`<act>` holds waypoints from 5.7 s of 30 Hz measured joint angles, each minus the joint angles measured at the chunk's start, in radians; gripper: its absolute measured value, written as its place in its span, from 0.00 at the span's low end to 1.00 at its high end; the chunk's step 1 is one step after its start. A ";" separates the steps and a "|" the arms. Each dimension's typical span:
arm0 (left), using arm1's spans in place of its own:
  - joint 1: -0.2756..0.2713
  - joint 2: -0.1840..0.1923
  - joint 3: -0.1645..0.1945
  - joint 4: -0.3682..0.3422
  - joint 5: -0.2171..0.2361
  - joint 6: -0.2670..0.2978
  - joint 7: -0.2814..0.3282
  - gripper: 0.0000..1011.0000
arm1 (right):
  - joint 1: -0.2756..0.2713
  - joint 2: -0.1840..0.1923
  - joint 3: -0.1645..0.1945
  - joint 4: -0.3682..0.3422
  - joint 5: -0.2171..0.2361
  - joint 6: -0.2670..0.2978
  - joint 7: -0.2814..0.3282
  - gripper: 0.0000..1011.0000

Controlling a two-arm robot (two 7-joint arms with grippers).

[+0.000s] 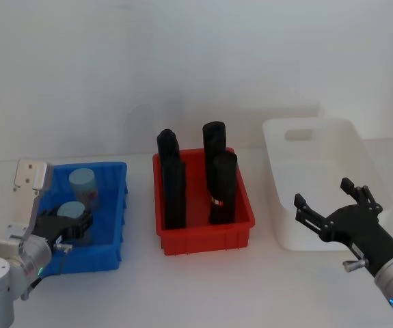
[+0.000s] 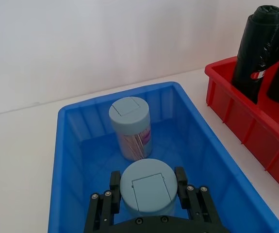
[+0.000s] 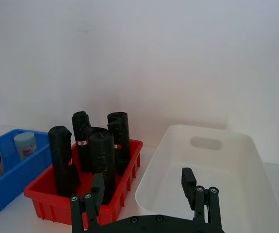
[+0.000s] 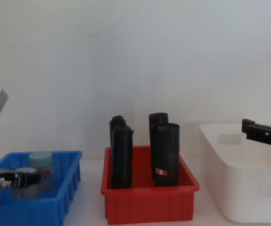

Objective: Pick the cotton swabs from the blue box and place them into the white box.

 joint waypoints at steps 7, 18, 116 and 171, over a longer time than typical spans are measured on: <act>0.004 0.005 -0.004 -0.031 0.017 0.008 0.000 0.66 | 0.000 0.000 0.000 0.000 0.000 0.000 0.000 0.99; 0.025 0.030 -0.017 -0.167 0.041 0.060 -0.023 0.66 | 0.000 0.000 0.000 0.000 0.000 0.000 0.000 0.99; -0.066 0.056 -0.014 -0.468 -0.058 0.306 -0.520 0.66 | 0.287 -0.121 -0.088 0.059 -0.232 0.265 0.427 0.99; -0.066 0.056 -0.014 -0.468 -0.058 0.306 -0.519 0.66 | 0.456 -0.300 -0.190 0.274 -0.288 0.384 0.363 0.64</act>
